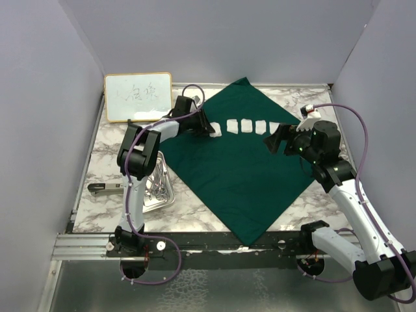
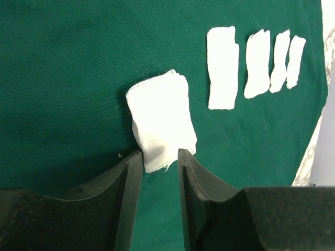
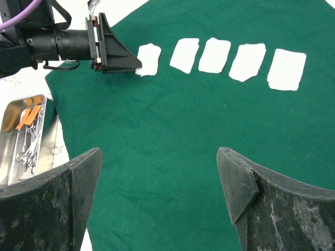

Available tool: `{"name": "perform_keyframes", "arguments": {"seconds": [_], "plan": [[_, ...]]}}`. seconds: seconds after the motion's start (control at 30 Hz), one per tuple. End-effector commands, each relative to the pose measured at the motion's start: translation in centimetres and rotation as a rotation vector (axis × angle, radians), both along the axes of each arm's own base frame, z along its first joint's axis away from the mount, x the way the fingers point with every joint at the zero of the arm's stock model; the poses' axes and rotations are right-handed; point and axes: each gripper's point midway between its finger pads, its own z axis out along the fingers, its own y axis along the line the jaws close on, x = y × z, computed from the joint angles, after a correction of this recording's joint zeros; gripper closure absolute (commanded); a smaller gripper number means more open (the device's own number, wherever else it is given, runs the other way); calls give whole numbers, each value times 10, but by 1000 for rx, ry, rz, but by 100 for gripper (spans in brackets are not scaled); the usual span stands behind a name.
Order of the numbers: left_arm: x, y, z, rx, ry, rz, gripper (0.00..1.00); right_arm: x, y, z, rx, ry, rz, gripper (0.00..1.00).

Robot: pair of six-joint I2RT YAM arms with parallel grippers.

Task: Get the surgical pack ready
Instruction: Adjust the medical item in the surgical kit.

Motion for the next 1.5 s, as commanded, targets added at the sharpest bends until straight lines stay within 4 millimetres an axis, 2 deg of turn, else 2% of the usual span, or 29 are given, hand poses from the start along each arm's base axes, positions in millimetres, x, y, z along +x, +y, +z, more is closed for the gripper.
{"name": "perform_keyframes", "arguments": {"seconds": [0.0, 0.27, 0.37, 0.67, 1.03, 1.17, 1.3, 1.47], "plan": [[-14, 1, -18, 17, 103, 22, 62, 0, -1, 4, 5, -18, -4, 7], [-19, 13, -40, 70, 147, 70, 62, -1, -1, 6, 5, -22, -4, 7], [-18, 2, -37, -27, 134, 29, 63, 0, -1, 5, 4, -22, -4, 7], [-12, -11, -29, -186, 85, -4, 65, 0, -2, 6, 2, -23, -10, 8], [-6, -12, -26, -185, 70, -4, 67, 1, -2, 6, 3, -22, -9, 7], [-2, -12, -25, -186, 67, 5, 75, 1, -2, 6, 2, -20, -9, 7], [2, -15, -7, -215, 29, -8, 83, 1, -2, 5, 1, -18, -9, 7], [12, -17, 36, -259, -55, -28, 94, 0, -2, 7, 2, -22, -10, 7]]}}
